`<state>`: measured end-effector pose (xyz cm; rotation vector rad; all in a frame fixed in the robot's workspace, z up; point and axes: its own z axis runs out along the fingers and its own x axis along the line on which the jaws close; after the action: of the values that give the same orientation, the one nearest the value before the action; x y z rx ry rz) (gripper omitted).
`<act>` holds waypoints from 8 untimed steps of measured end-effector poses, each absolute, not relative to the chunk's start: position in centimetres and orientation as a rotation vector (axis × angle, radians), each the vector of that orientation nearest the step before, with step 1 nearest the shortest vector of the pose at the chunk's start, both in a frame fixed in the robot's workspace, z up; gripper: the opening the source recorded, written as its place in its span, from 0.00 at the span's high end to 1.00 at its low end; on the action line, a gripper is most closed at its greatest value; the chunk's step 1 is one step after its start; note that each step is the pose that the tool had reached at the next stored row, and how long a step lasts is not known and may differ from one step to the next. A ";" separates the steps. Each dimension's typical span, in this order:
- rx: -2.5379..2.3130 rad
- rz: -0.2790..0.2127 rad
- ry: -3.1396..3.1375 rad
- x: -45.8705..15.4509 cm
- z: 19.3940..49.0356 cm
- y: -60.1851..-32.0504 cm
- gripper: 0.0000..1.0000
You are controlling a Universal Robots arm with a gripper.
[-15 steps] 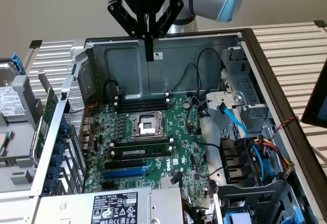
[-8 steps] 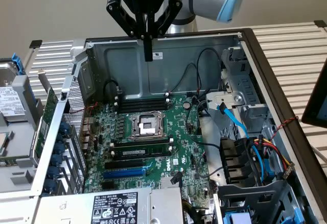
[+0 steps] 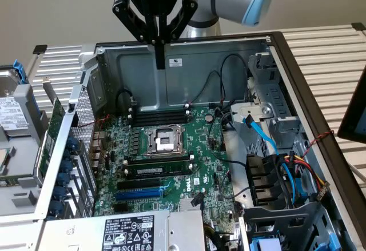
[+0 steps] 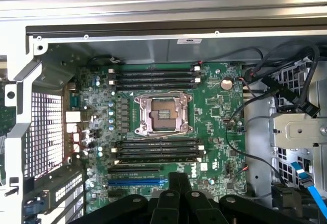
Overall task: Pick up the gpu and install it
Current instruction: 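Reach for the gpu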
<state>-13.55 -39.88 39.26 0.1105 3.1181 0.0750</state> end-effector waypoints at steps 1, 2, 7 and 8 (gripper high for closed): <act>0.110 0.075 3.118 -13.7 39.3 -39.9 0.89; 0.110 0.075 3.118 -13.9 39.3 -39.9 0.89; 0.110 0.075 3.118 -14.8 39.3 -39.9 0.89; 0.110 0.075 3.118 -15.1 39.3 -39.9 0.89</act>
<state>-15.05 -39.88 39.27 0.1104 3.1181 0.0750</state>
